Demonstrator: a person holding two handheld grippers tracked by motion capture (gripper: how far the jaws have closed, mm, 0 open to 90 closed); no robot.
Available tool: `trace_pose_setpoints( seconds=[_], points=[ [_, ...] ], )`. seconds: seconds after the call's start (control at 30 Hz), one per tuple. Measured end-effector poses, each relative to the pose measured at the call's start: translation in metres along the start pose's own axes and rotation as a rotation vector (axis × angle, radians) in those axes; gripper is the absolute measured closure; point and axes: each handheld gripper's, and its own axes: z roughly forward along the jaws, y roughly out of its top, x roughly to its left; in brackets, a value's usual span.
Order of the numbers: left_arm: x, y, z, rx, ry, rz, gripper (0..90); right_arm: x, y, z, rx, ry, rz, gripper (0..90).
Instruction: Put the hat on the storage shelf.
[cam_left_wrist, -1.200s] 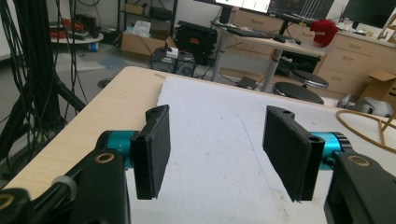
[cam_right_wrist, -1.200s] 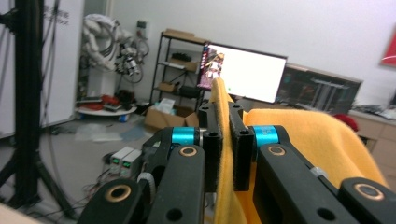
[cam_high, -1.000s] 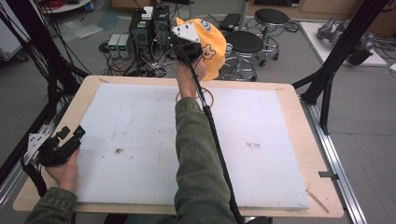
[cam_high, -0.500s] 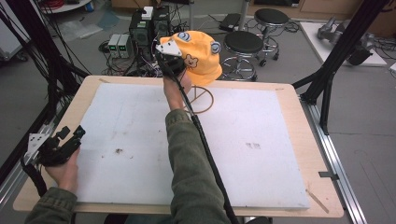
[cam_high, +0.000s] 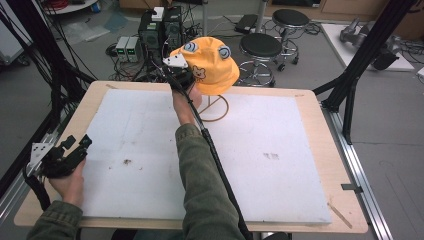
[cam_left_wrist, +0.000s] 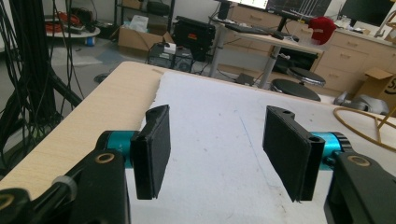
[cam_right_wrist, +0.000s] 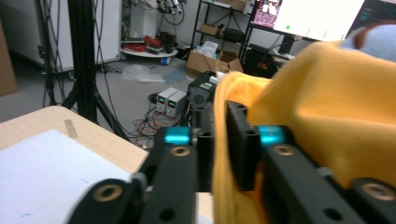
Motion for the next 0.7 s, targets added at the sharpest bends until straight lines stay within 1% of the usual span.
trace_pose_setpoints(
  seconds=[0.03, 0.07, 0.1, 0.17, 0.23, 0.27, 0.3, 0.37, 0.43, 0.53, 0.7],
  points=[
    [0.000, 0.000, 0.000, 0.000, 0.000, 0.001, 41.8, 0.002, 0.000, 0.001, 0.000, 0.011, 0.009, 69.9],
    [0.000, 0.000, 0.000, -0.001, 0.000, 0.001, 41.8, 0.002, 0.000, 0.001, 0.000, 0.011, 0.009, 69.9],
    [0.000, 0.000, 0.000, 0.000, 0.000, 0.002, 41.8, 0.003, -0.001, 0.001, 0.007, 0.007, 0.001, 66.3],
    [-0.001, 0.000, -0.001, 0.000, -0.002, 0.006, 41.8, 0.005, -0.003, 0.003, 0.020, 0.016, -0.012, 62.5],
    [-0.001, 0.000, -0.001, -0.002, -0.002, 0.012, 41.8, 0.006, -0.003, 0.003, 0.022, 0.034, -0.002, 56.8],
    [-0.001, 0.000, -0.001, -0.003, -0.003, 0.012, 41.8, 0.007, -0.002, 0.002, 0.010, 0.046, -0.004, 53.2],
    [-0.001, 0.000, -0.001, -0.001, -0.003, 0.011, 41.8, 0.008, -0.001, 0.001, 0.004, 0.054, -0.008, 51.8],
    [-0.001, 0.000, -0.001, -0.001, -0.003, 0.012, 41.8, 0.010, 0.003, -0.002, -0.020, 0.060, -0.027, 45.5],
    [-0.002, 0.000, -0.001, 0.000, -0.004, 0.013, 41.8, 0.011, 0.006, -0.006, -0.042, 0.075, -0.025, 40.7],
    [-0.002, 0.000, -0.001, 0.000, -0.008, 0.014, 41.8, 0.009, 0.012, -0.011, -0.073, 0.090, -0.003, 38.8],
    [-0.002, 0.000, -0.002, 0.001, -0.008, 0.014, 41.8, 0.000, 0.021, -0.022, -0.090, 0.099, 0.013, 34.6]
  ],
)
